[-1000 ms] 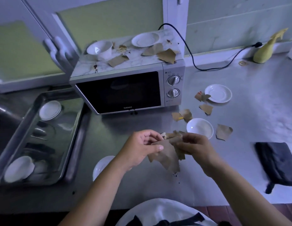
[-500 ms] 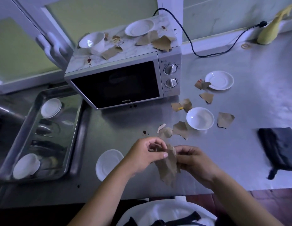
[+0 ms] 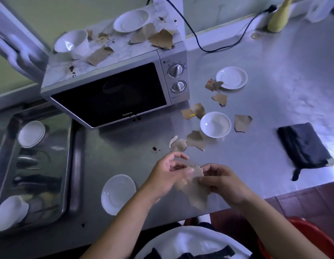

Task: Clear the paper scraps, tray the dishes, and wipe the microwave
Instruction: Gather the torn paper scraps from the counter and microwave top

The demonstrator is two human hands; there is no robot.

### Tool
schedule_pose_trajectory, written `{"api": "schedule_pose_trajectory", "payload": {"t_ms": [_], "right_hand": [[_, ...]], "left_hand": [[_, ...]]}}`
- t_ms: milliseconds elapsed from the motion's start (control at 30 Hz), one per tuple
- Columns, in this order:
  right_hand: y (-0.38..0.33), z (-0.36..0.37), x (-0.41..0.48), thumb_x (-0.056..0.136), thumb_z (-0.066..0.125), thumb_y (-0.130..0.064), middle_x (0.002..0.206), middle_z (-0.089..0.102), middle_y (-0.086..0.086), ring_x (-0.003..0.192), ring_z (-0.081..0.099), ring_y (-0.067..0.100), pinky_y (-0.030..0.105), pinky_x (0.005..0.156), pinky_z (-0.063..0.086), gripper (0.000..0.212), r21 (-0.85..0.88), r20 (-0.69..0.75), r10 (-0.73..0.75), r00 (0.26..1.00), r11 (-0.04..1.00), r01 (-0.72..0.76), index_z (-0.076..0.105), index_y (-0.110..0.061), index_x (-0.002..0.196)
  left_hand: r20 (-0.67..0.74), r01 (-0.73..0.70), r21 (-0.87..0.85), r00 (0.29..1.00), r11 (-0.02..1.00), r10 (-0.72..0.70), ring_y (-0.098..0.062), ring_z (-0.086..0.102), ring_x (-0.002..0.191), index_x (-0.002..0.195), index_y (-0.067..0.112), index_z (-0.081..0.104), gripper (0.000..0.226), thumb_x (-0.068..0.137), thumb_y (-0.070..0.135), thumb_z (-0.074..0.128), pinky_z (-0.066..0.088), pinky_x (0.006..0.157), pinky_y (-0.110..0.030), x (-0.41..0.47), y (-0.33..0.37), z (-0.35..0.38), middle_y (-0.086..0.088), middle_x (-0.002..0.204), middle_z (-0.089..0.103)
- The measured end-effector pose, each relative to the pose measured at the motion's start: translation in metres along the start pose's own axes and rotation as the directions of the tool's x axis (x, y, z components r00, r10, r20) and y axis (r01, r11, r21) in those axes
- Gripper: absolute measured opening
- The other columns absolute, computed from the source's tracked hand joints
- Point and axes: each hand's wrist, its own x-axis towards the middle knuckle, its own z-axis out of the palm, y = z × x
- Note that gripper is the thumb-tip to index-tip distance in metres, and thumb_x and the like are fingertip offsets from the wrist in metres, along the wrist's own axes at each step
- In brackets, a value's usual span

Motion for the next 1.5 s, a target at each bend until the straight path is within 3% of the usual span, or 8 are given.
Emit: {"api": "schedule_pose_trajectory", "payload": {"t_ms": [167,300,533,767,867,933,1100,1500], "right_hand": [[0.006,-0.006,-0.013,0.084,0.063,0.011,0.072,0.064,0.01,0.062,0.059,0.018,0.022,0.055,0.049,0.018,0.059,-0.282,-0.033,0.959,0.997,0.052,0.064,-0.006,0.082],[0.009,-0.01,-0.03,0.082,0.064,0.011,0.069,0.067,0.007,0.061,0.063,0.016,0.027,0.059,0.049,0.021,0.08,-0.441,-0.047,0.896,0.993,0.091,0.063,-0.009,0.076],[0.019,-0.008,-0.056,0.082,0.064,0.01,0.073,0.07,0.01,0.063,0.067,0.02,0.027,0.053,0.055,0.016,0.103,-0.592,-0.077,0.803,0.98,0.17,0.068,-0.005,0.083],[0.03,0.008,-0.073,0.084,0.063,0.01,0.081,0.07,0.013,0.071,0.065,0.025,0.037,0.07,0.051,0.014,0.132,-0.689,-0.077,0.721,0.964,0.229,0.067,0.001,0.094],[0.035,0.016,-0.071,0.084,0.063,0.012,0.08,0.069,0.014,0.07,0.064,0.024,0.038,0.071,0.05,0.014,0.149,-0.71,-0.064,0.701,0.96,0.238,0.065,0.003,0.096],[0.036,0.022,-0.067,0.084,0.062,0.013,0.079,0.069,0.013,0.066,0.066,0.022,0.035,0.065,0.054,0.014,0.153,-0.708,-0.059,0.704,0.96,0.233,0.064,0.002,0.093],[0.031,0.043,-0.049,0.085,0.061,0.013,0.077,0.07,0.012,0.063,0.066,0.022,0.027,0.055,0.053,0.015,0.12,-0.606,-0.108,0.788,0.967,0.225,0.065,-0.001,0.087],[0.021,0.068,-0.047,0.083,0.064,0.001,0.092,0.072,0.013,0.082,0.068,0.021,0.034,0.079,0.052,0.02,0.091,-0.384,-0.133,0.914,0.979,0.18,0.07,-0.003,0.102]], "left_hand": [[-0.153,0.02,0.361,0.988,0.932,0.038,-0.007,0.063,0.076,0.087,0.035,0.069,0.013,0.08,0.046,0.069,0.051,0.071,-0.018,0.052,-0.022,-0.029,0.011,0.083,0.069],[-0.109,0.043,0.812,0.991,0.582,0.079,-0.019,0.062,0.101,0.117,0.026,0.064,0.028,0.089,0.028,0.066,0.046,0.075,-0.026,0.105,-0.04,-0.044,0.002,0.126,0.063],[-0.043,0.012,0.931,0.996,0.365,0.078,-0.028,0.057,0.106,0.125,0.025,0.054,0.035,0.091,0.019,0.061,0.038,0.074,-0.03,0.157,-0.039,-0.035,-0.004,0.127,0.056],[-0.115,0.038,0.806,0.989,0.59,0.092,-0.025,0.064,0.082,0.093,0.023,0.065,0.014,0.087,0.011,0.061,0.049,0.063,-0.029,0.148,-0.023,-0.042,-0.001,0.09,0.071],[-0.075,0.018,0.404,0.997,0.915,0.014,-0.014,0.064,0.071,0.081,0.021,0.072,0.017,0.078,0.006,0.08,0.049,0.059,-0.02,0.11,0.001,-0.046,0.004,0.076,0.072],[0.043,-0.004,0.145,0.999,0.989,-0.003,-0.005,0.062,0.065,0.077,0.023,0.076,0.018,0.074,0.008,0.085,0.046,0.055,-0.013,0.072,0.015,-0.046,0.006,0.074,0.074],[0.317,0.022,0.079,0.947,0.997,-0.046,-0.002,0.06,0.059,0.08,0.03,0.077,0.016,0.07,0.021,0.086,0.043,0.052,-0.012,0.002,0.025,-0.026,0.005,0.071,0.072],[0.047,-0.054,0.266,0.998,0.963,0.043,-0.001,0.063,0.061,0.076,0.023,0.072,0.011,0.08,0.023,0.082,0.045,0.057,-0.009,-0.021,-0.001,-0.02,0.006,0.068,0.069]]}}
